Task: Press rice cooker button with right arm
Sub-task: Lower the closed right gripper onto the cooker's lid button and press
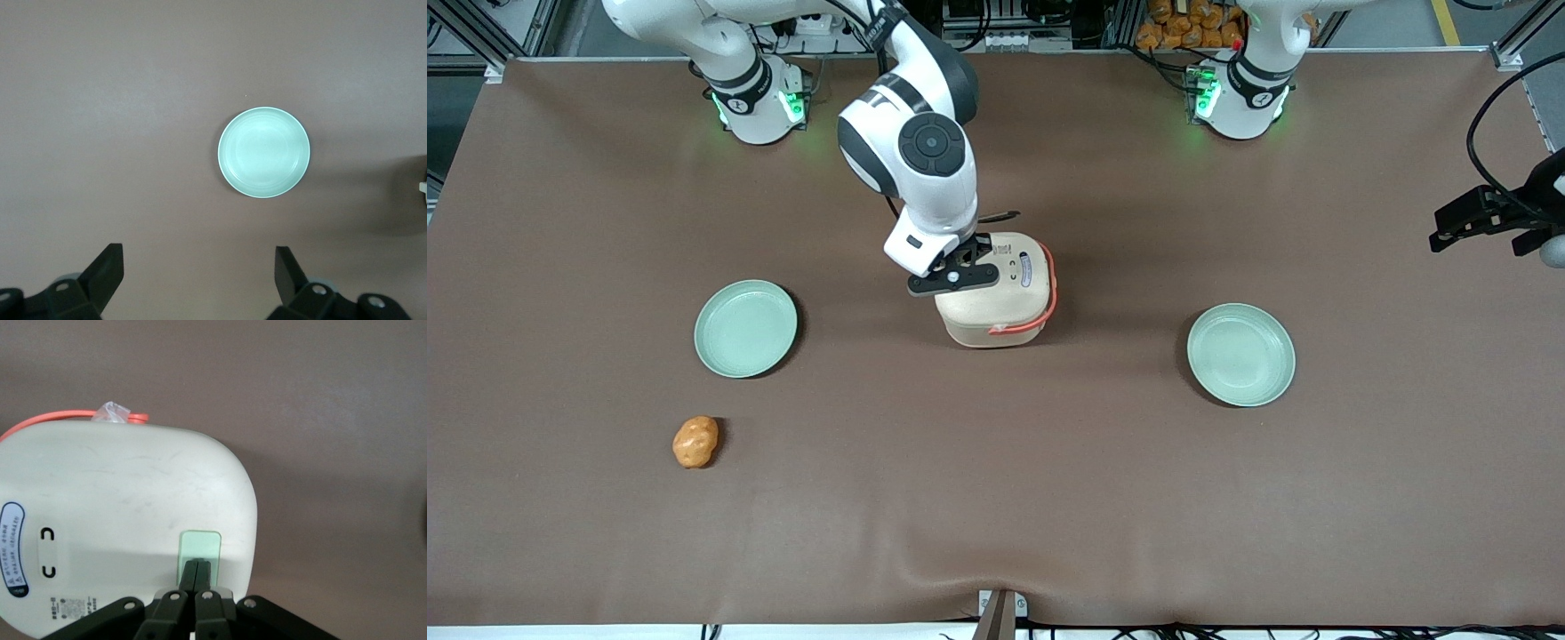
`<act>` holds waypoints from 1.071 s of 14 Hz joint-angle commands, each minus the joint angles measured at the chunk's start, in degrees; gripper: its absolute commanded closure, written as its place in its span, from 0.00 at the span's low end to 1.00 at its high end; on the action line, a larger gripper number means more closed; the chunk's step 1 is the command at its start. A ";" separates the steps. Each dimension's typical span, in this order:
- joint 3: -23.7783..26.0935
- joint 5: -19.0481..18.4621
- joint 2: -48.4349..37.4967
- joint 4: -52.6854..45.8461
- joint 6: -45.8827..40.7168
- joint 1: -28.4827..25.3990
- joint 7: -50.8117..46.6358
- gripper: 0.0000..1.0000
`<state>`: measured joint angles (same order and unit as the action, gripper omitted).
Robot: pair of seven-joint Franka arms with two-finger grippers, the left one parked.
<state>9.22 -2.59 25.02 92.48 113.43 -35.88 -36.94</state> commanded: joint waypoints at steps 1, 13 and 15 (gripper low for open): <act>-0.51 -1.10 1.07 -0.02 1.79 -0.68 -1.91 1.00; -0.60 0.02 -4.80 -9.57 -13.45 1.42 -3.31 0.94; -0.60 2.32 -6.38 -15.55 -22.25 3.88 -3.22 0.01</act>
<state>8.26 -2.23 20.79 81.59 98.01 -34.44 -39.90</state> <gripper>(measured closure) 0.947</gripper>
